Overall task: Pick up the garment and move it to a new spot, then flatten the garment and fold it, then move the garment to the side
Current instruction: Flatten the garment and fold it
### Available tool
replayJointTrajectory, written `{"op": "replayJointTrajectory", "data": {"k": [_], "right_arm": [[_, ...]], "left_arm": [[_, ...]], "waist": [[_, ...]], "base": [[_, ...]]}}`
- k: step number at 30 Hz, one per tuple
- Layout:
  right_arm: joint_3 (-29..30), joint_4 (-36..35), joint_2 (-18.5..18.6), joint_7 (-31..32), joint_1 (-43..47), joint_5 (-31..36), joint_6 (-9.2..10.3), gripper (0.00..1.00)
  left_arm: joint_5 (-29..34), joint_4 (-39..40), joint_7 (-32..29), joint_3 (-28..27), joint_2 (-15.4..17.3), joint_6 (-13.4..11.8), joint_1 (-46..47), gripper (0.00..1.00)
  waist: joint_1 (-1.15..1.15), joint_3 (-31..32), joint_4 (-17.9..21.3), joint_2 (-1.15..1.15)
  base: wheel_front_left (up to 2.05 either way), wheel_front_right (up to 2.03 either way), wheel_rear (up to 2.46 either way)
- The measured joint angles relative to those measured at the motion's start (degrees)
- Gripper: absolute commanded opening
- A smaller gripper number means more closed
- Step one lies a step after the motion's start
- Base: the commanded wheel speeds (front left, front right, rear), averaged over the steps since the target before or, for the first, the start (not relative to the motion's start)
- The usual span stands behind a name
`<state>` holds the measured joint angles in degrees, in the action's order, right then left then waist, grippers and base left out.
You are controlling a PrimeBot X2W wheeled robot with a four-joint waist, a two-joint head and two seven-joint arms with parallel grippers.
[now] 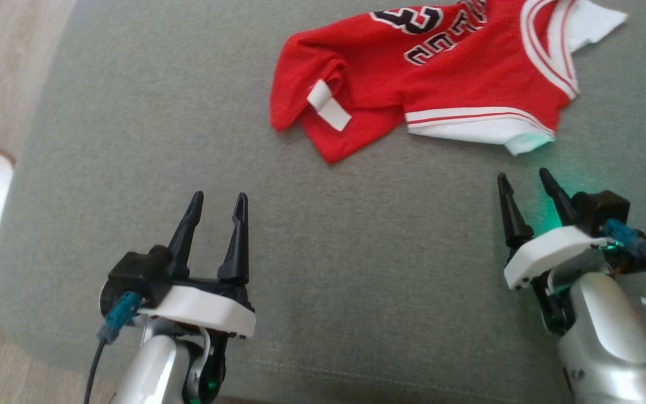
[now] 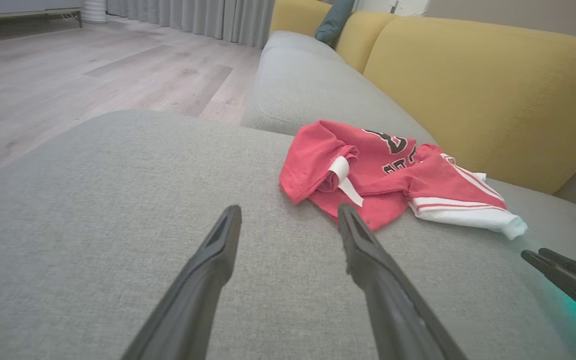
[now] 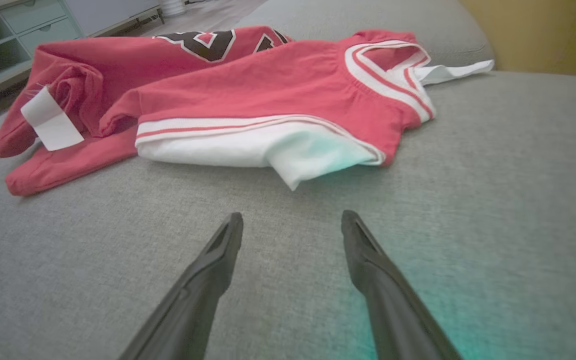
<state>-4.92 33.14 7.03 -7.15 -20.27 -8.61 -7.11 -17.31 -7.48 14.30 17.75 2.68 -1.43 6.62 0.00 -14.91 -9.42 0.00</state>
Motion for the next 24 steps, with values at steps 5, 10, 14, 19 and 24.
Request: {"op": "replayJointTrajectory", "data": {"k": [5, 10, 14, 19, 24], "right_arm": [[2.6, 5.9, -0.6, -2.5, -4.5, 0.0, 0.0, 1.0], [4.4, 10.9, -0.6, -4.7, -8.6, 0.1, 0.0, 1.0], [5.1, 13.2, -0.5, -6.6, -12.5, 1.6, 0.0, 0.95], [4.7, 13.7, -0.5, -7.1, -15.8, 2.9, 0.0, 0.35], [3.4, 12.8, -0.4, -7.1, -17.0, 3.2, 0.0, 0.0]], "left_arm": [[0.0, 0.0, 0.0, 0.0, 0.0, 0.0, 0.1, 1.0], [0.0, 0.1, 0.0, 0.0, 0.0, 0.0, 0.2, 1.0], [0.0, 0.4, 0.0, 0.0, 0.0, -0.1, 0.8, 1.0], [0.0, 0.3, 0.0, 0.0, 0.0, -0.1, 0.8, 1.0], [0.0, 0.1, 0.0, 0.1, 0.0, -0.1, 1.0, 1.0]], "waist": [[0.0, -1.4, -2.5, 0.0], [0.0, -2.7, -4.1, 0.0], [0.01, -3.5, -4.4, 0.0], [0.01, -3.7, -3.7, 0.0], [0.01, -3.6, -3.0, 0.0]], "base": [[0.0, 0.0, 0.0], [0.0, 0.0, 0.0], [0.0, 0.0, 0.0], [0.0, 0.0, 0.0], [0.0, 0.0, 0.0]]}}
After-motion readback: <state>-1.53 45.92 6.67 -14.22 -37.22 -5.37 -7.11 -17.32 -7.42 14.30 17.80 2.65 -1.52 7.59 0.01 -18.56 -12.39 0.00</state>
